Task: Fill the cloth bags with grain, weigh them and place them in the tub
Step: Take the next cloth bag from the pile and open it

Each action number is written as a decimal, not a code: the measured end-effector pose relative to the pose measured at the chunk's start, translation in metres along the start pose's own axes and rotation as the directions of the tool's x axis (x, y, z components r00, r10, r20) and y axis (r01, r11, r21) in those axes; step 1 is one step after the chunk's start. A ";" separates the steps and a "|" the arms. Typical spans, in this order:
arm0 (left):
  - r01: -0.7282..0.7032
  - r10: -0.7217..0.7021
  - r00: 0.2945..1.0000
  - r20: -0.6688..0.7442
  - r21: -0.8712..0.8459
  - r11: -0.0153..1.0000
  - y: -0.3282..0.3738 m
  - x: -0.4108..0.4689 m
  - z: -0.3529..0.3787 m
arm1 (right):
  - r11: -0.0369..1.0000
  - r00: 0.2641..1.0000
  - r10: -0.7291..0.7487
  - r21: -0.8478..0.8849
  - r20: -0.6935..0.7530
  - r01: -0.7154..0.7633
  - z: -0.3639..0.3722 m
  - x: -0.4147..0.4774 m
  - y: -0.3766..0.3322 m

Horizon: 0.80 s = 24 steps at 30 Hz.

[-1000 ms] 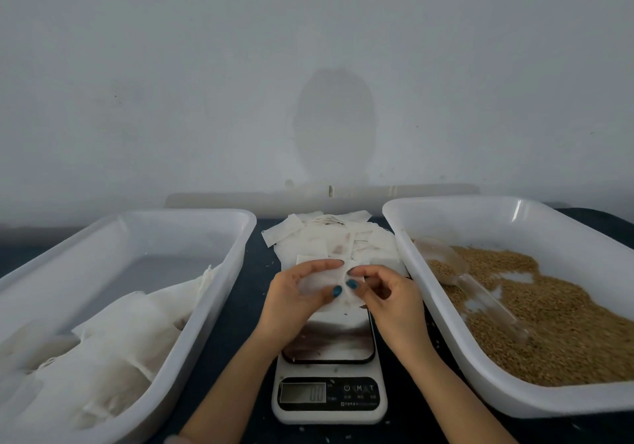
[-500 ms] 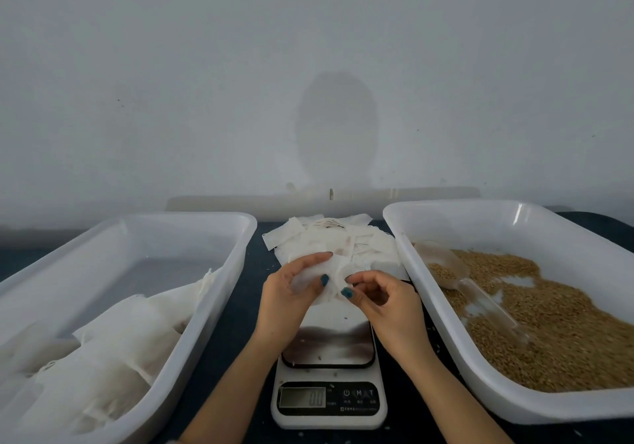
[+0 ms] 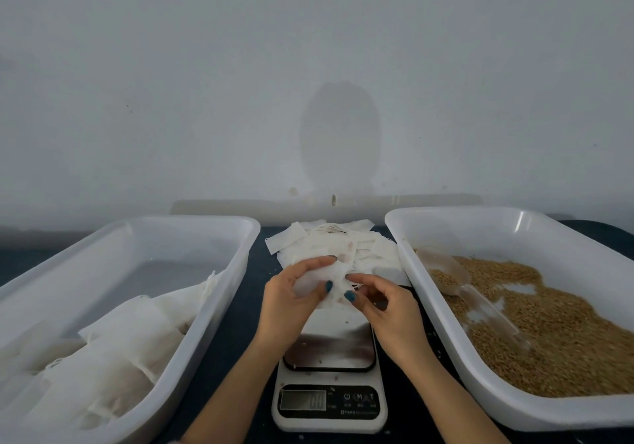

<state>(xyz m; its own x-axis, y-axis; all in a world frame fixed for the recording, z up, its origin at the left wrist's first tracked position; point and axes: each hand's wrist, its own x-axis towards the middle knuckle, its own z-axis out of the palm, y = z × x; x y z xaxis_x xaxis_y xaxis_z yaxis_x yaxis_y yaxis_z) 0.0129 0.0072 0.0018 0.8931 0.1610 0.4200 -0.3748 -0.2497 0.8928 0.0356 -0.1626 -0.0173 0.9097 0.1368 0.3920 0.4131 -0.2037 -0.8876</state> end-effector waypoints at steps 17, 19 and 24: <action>-0.044 0.045 0.999 0.010 -0.066 0.997 0.005 -0.003 0.002 | 0.981 0.984 0.112 0.141 0.140 -0.132 0.003 0.003 0.000; -0.050 0.050 0.999 0.012 -0.057 0.997 0.005 -0.003 0.002 | 0.971 0.981 0.133 0.181 0.139 -0.157 0.002 0.003 0.001; -0.065 0.066 0.998 0.017 -0.072 0.995 0.006 -0.002 0.002 | 0.981 0.985 0.119 0.139 0.127 -0.137 0.003 0.003 0.000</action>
<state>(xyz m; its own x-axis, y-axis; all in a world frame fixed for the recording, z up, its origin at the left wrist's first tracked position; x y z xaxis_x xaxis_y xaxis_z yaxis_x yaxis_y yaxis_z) 0.0091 0.0030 0.0060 0.8703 0.1278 0.4756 -0.4490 -0.1905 0.8730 0.0384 -0.1590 -0.0174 0.9398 0.2336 0.2493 0.2749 -0.0835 -0.9578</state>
